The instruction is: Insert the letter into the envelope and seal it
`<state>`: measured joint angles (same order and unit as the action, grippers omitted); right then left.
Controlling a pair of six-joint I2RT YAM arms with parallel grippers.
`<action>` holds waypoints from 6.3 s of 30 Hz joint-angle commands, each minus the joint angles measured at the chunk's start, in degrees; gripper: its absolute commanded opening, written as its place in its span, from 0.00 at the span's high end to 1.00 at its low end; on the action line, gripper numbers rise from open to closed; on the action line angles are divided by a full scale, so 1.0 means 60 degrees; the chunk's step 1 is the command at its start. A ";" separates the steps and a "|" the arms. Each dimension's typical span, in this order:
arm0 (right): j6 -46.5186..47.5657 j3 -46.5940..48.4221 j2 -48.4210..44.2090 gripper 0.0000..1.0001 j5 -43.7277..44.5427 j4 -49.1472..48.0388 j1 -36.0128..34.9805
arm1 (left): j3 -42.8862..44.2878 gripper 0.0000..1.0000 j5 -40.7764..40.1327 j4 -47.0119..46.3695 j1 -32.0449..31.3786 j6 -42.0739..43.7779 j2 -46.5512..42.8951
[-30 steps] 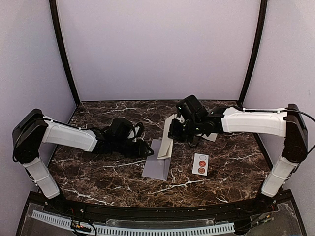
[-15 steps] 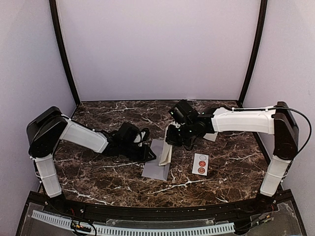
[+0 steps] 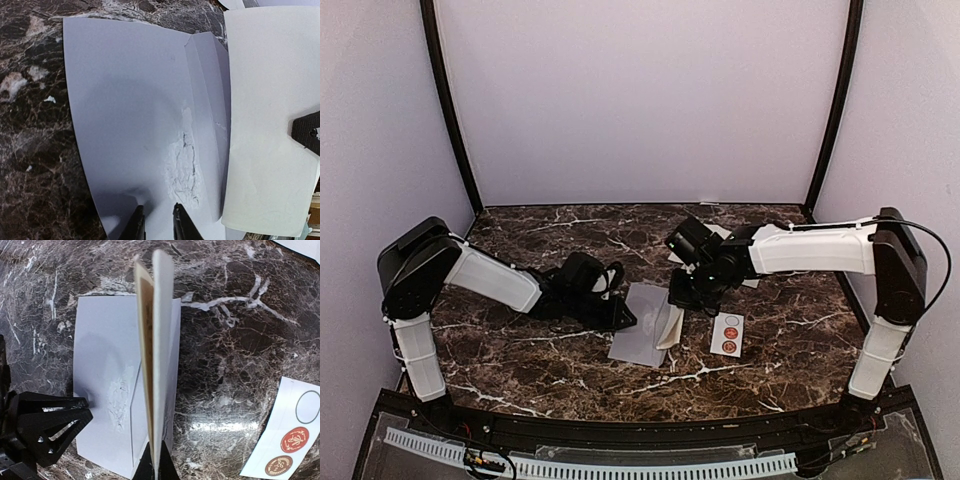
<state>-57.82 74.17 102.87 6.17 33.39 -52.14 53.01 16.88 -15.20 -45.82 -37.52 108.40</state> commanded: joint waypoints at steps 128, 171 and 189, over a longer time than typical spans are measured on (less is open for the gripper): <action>0.1424 -0.4821 -0.4740 1.00 -0.4681 -0.9084 -0.0614 | -0.1271 0.26 0.5401 -0.2834 0.0871 -0.1267 -0.5118; -0.0153 -0.3803 -0.3647 1.00 -0.1806 -0.5615 -0.0895 | -0.2249 0.41 0.2403 -0.1234 0.0971 -0.1155 -0.4457; -0.0465 -0.2490 -0.1496 1.00 -0.2243 -0.3561 0.0183 | -0.0812 0.44 0.1338 0.0313 0.0972 -0.0218 -0.1813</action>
<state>-60.55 56.47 91.92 -6.94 8.93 -52.01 45.50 25.87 -15.42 -40.12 -41.21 95.83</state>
